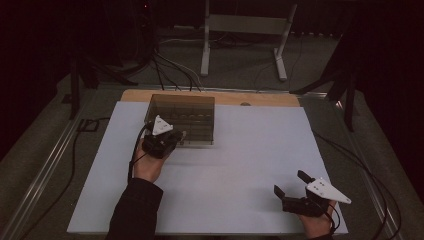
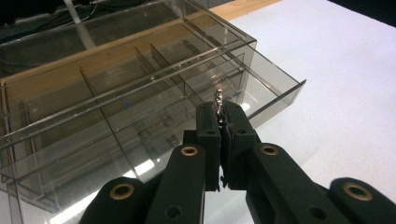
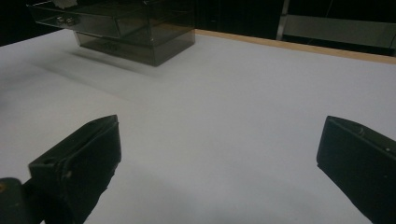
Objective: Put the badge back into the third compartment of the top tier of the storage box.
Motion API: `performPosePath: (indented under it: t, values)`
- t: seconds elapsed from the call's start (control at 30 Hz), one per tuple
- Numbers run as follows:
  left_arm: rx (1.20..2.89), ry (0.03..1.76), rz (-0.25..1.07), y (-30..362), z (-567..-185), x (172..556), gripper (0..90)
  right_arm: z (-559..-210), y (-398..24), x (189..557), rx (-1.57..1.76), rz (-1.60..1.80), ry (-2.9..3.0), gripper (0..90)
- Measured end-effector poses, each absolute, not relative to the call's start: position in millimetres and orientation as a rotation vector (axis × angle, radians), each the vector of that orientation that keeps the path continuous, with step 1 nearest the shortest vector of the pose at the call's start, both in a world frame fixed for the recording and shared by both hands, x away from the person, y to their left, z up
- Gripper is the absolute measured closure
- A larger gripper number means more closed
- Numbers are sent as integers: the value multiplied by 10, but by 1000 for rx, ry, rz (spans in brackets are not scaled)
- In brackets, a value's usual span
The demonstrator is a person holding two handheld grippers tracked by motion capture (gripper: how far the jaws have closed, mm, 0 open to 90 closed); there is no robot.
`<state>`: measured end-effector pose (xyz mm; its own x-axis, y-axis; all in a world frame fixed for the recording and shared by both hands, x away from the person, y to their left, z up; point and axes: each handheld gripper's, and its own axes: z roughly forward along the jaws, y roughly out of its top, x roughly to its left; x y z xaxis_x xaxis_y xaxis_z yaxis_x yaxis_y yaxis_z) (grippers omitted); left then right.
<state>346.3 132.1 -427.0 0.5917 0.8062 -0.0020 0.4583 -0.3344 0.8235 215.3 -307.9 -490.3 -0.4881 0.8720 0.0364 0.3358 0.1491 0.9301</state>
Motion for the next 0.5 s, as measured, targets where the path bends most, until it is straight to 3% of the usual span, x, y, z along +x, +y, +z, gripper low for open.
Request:
performPosePath:
  t: [0.5]
  values:
    - [1992,1008,526,1248,-4283,3540,882,-4903,-3076,2153,1146,1327,1908,0]
